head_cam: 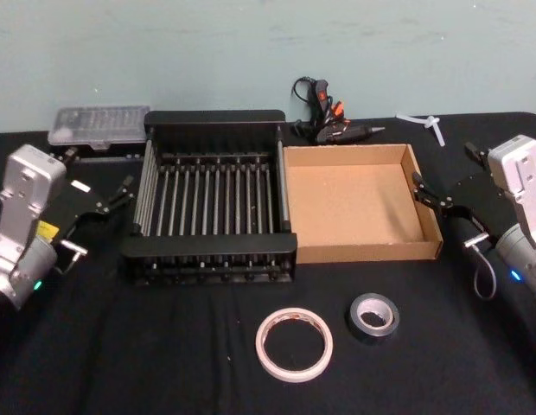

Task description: Pick up the white tape and place it into the black box , Pick up the silver tape and place it into the brown box.

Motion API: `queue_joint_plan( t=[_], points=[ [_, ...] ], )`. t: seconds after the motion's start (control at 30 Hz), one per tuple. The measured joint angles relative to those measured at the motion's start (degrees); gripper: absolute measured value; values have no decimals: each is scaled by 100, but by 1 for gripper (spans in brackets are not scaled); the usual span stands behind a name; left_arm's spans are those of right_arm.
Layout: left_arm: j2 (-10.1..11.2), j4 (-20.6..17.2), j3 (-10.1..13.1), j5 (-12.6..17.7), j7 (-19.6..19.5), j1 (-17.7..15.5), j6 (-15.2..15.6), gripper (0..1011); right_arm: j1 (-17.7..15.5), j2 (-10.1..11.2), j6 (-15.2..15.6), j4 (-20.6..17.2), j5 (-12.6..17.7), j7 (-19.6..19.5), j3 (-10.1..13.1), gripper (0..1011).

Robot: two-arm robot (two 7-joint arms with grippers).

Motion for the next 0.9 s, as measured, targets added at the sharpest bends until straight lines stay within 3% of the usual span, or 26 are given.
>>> queue_joint_plan(
  t=[0.33, 0.9],
  points=[
    [0, 0, 0, 0, 0, 0, 0, 1001, -145, -34, -49, -137, 44, 229, 178, 1002],
    [0, 0, 0, 0, 0, 0, 0, 1001, -942, 202, 16, -1180, 599, 865, 605, 1002]
  ],
)
